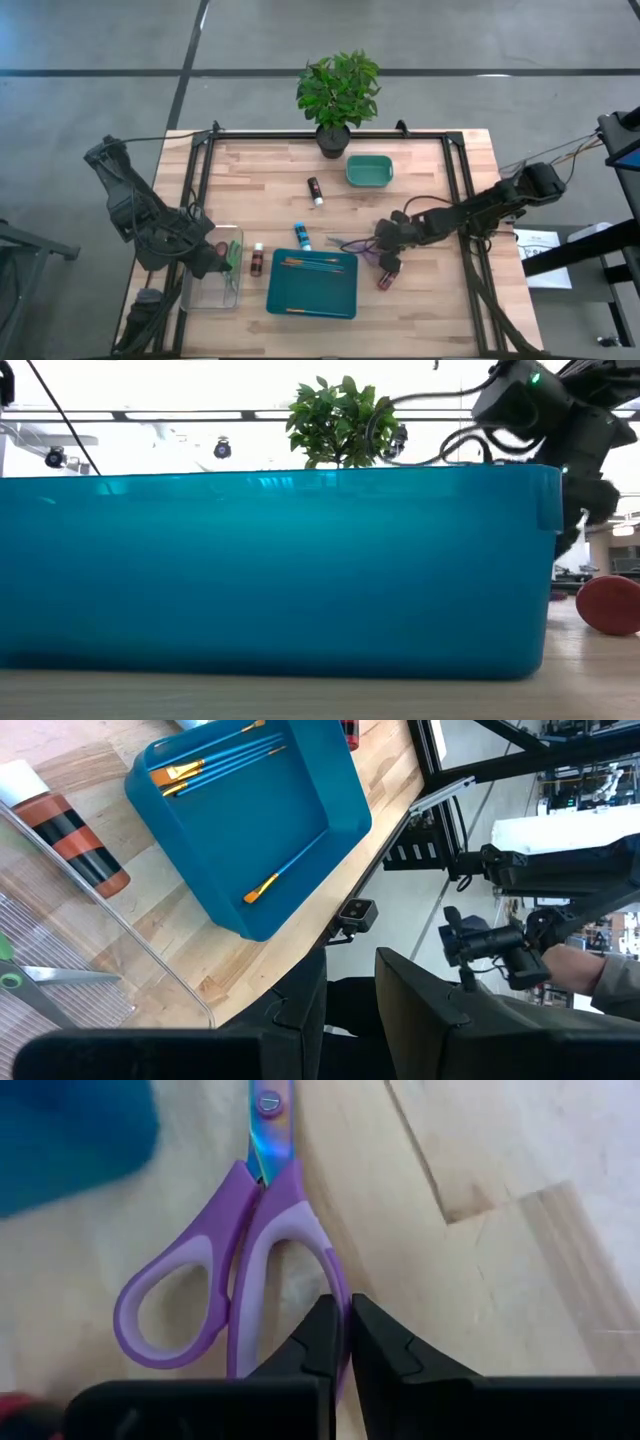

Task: Pick & Place Paint Supplies
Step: Put the purple scissors into the transparent bin

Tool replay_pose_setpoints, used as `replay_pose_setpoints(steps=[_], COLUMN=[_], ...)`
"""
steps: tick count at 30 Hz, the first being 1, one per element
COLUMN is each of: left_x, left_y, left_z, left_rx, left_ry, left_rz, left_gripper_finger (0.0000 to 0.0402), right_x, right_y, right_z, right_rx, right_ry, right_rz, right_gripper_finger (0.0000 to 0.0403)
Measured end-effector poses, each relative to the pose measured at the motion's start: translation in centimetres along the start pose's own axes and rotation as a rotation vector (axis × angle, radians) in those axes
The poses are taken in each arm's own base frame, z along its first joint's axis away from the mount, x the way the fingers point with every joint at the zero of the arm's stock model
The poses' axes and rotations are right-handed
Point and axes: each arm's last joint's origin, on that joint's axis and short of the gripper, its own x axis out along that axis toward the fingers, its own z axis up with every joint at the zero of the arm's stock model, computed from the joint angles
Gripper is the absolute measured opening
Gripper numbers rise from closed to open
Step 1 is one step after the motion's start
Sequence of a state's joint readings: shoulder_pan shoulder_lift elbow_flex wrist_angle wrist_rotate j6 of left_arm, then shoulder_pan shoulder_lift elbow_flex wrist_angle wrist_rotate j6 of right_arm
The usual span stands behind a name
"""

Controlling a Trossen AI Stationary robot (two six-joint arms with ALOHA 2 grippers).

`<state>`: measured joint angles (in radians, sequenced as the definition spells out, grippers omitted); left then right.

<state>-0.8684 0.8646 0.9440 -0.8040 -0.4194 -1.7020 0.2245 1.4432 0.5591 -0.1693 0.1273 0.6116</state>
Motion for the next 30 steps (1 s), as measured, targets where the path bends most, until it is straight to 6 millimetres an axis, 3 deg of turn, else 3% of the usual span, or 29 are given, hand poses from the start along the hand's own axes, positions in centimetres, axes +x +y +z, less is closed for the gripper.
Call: replay_pose_setpoints(steps=[9, 17, 23, 30], left_x=[0.0, 0.4, 2.3, 5.7], left_y=[-0.1, -1.1, -2.3, -3.4], left_z=[0.0, 0.7, 2.1, 4.9], left_rx=[0.015, -0.035, -0.019, 0.008], left_ry=[-0.014, -0.161, -0.256, -0.354], left_rz=[-0.012, -0.090, -0.110, -0.088], left_gripper_finger=[0.0098, 0.0098, 0.0098, 0.0098], right_x=[-4.2, -8.4, -10.8, -10.6], right_y=[0.2, 0.9, 2.7, 4.5], right_z=[1.6, 3.8, 7.1, 10.3], right_rx=[0.103, 0.153, 0.090, -0.029], right_ry=[-0.199, -0.409, -0.514, -0.494], right_rz=[0.091, 0.173, 0.162, 0.069], right_gripper_finger=[0.0009, 0.0008, 0.0008, 0.0008])
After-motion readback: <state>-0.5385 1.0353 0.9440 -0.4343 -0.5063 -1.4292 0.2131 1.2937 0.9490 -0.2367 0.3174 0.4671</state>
